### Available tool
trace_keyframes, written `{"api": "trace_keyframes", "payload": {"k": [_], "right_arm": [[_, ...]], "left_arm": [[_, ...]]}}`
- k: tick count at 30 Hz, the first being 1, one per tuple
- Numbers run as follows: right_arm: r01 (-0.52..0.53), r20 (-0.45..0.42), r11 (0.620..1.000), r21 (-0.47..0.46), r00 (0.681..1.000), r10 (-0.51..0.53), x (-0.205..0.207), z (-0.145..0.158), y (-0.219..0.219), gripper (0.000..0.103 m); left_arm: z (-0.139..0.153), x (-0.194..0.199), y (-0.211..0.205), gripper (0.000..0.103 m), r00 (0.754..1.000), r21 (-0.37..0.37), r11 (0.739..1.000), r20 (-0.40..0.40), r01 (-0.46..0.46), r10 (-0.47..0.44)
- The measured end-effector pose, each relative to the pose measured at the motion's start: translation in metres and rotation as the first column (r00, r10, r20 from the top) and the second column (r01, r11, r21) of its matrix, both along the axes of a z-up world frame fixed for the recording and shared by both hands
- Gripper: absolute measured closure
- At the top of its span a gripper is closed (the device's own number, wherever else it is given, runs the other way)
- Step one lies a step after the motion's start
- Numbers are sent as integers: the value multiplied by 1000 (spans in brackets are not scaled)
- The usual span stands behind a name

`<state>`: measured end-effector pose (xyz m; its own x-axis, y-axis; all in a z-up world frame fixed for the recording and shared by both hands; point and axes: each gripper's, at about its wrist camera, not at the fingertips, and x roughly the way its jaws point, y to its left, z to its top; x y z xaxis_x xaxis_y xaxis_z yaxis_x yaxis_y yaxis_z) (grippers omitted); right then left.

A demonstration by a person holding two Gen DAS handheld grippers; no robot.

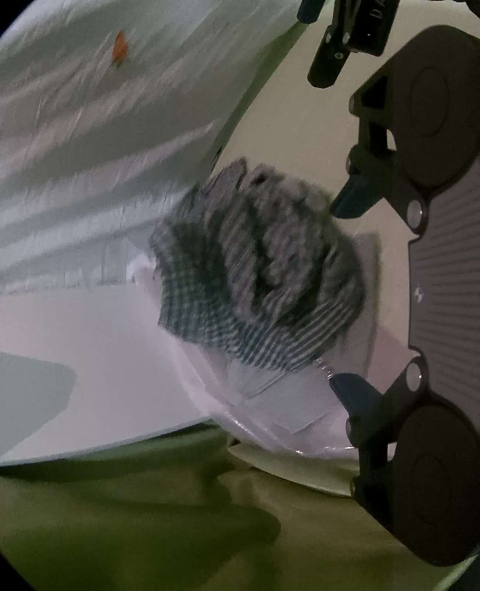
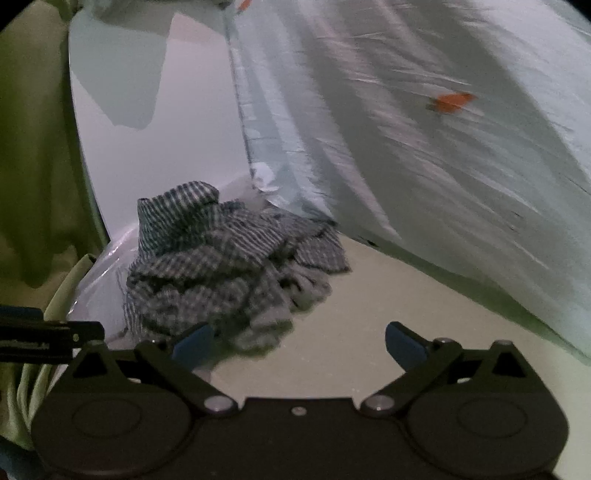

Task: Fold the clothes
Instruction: 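Grasp the checked shirt with both grippers close together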

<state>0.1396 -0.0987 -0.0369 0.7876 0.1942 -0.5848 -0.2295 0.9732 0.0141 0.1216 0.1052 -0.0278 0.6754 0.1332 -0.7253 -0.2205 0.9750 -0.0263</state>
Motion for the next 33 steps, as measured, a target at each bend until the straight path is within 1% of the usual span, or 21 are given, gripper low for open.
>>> {"api": "trace_keyframes", "payload": {"k": [2, 5, 7, 9, 14, 17, 18, 19, 20, 21, 22, 23, 25, 27, 30, 33], "right_arm": [[-18, -10, 1000, 3, 1000, 18, 21, -3, 16, 5], [-50, -23, 999, 6, 998, 50, 53, -11, 41, 7], [-69, -32, 998, -1, 997, 69, 73, -18, 59, 11], [-89, -49, 996, -2, 995, 89, 93, -26, 77, 19], [-107, -84, 994, 31, 990, 110, 125, -41, 99, 30], [-116, -100, 993, 28, 988, 118, 136, -50, 105, 37], [-122, -107, 992, 33, 986, 125, 139, -52, 106, 40], [-133, -114, 990, 43, 984, 137, 142, -54, 106, 44], [-146, -120, 988, 53, 981, 151, 144, -56, 106, 55], [-165, -122, 984, 63, 978, 171, 145, -57, 106, 71], [-183, -112, 981, 67, 975, 190, 144, -57, 105, 83], [-191, -100, 979, 64, 975, 197, 142, -57, 103, 101], [-186, -81, 980, 76, 978, 192, 137, -57, 96, 101], [-153, -81, 982, 111, 983, 163, 131, -57, 84, 101], [-96, -87, 986, 139, 990, 109, 121, -58, 65, 102], [-61, -80, 989, 138, 994, 72, 110, -56, 53, 102]], "left_arm": [[-7, 21, 15, 17, 1000, -5, 1000, -12, -26, 26], [-19, 52, 38, 21, 997, -13, 998, -33, -67, 67], [-30, 72, 50, 25, 995, -27, 996, -56, -87, 85], [-40, 89, 58, 27, 993, -40, 994, -78, -97, 94], [-61, 120, 72, 26, 987, -48, 992, -110, -120, 114], [-72, 136, 82, 21, 983, -59, 989, -132, -135, 126], [-75, 139, 86, 18, 982, -66, 988, -138, -138, 127], [-77, 142, 90, 17, 982, -76, 987, -139, -140, 129], [-78, 143, 93, 17, 982, -90, 986, -138, -142, 128], [-79, 143, 96, 17, 983, -106, 984, -135, -142, 128], [-78, 142, 99, 17, 983, -122, 982, -129, -143, 128], [-78, 140, 100, 17, 985, -136, 980, -121, -142, 126], [-74, 133, 100, 15, 988, -154, 979, -98, -135, 121], [-71, 125, 98, 11, 991, -165, 979, -66, -123, 113], [-66, 112, 91, 11, 997, -181, 980, -17, -82, 80], [-58, 102, 83, 11, 998, -179, 983, 14, -50, 54]]}}
